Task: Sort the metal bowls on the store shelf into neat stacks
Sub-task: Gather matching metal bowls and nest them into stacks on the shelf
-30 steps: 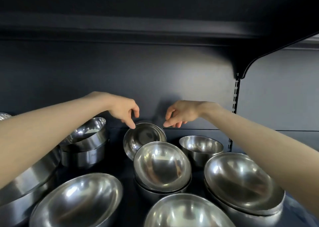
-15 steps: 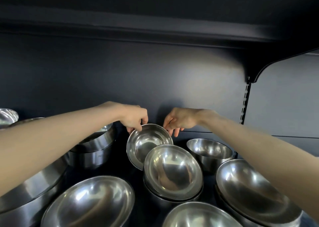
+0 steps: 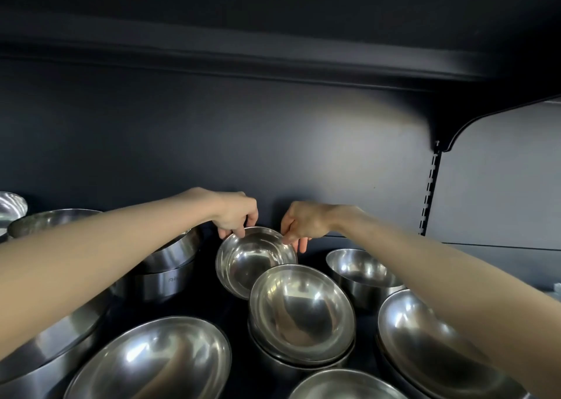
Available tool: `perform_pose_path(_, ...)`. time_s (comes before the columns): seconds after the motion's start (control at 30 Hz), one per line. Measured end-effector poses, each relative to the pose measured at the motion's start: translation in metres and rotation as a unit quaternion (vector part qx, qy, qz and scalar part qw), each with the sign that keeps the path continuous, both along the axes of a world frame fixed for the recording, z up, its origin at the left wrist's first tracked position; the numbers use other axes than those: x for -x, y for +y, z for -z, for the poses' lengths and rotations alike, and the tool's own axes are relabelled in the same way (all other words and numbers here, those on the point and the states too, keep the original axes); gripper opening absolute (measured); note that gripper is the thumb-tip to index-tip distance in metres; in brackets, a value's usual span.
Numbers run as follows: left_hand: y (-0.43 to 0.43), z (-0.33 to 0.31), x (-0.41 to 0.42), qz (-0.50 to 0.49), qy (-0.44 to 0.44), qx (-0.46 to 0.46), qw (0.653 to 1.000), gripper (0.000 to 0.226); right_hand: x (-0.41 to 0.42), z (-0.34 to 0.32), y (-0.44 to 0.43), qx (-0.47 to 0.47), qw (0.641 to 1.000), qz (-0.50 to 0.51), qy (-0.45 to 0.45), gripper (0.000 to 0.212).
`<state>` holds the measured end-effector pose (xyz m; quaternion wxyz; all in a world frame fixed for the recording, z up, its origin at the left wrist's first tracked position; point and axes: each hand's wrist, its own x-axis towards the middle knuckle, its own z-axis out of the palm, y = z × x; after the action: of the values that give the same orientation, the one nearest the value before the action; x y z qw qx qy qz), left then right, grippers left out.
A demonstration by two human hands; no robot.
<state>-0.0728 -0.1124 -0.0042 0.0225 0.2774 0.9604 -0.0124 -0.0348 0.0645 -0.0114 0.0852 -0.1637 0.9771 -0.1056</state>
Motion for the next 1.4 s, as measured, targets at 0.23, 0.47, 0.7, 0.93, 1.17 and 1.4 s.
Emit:
perform_pose_path(0.23,-0.004,0.002,0.004,-0.013,-0.002,0.029,0.999,0.014,0.010,0.004,-0.012,-0.011,1.000,0.001,-0.010,0.011)
perform_pose_path(0.47,-0.006,0.006,0.002,-0.030,-0.050,0.046,0.997,0.036,0.011,0.011,-0.018,-0.015,0.999,0.015,-0.045,0.021)
perform_pose_path(0.7,-0.006,0.008,-0.002,-0.009,-0.049,0.097,0.994,0.048,0.008,0.009,-0.018,-0.025,0.997,0.027,-0.069,0.023)
perform_pose_path(0.93,-0.007,0.008,-0.005,-0.012,-0.047,0.109,0.993,0.052,0.003,0.009,-0.016,-0.025,0.997,0.033,-0.070,0.022)
perform_pose_path(1.17,-0.013,-0.006,-0.021,0.007,-0.016,0.044,0.999,0.035,-0.011,-0.006,-0.008,0.017,0.999,0.040,-0.028,0.011)
perform_pose_path(1.4,-0.012,-0.021,-0.063,0.055,-0.050,-0.041,0.996,0.024,-0.054,-0.025,0.019,0.039,0.998,0.055,0.009,0.024)
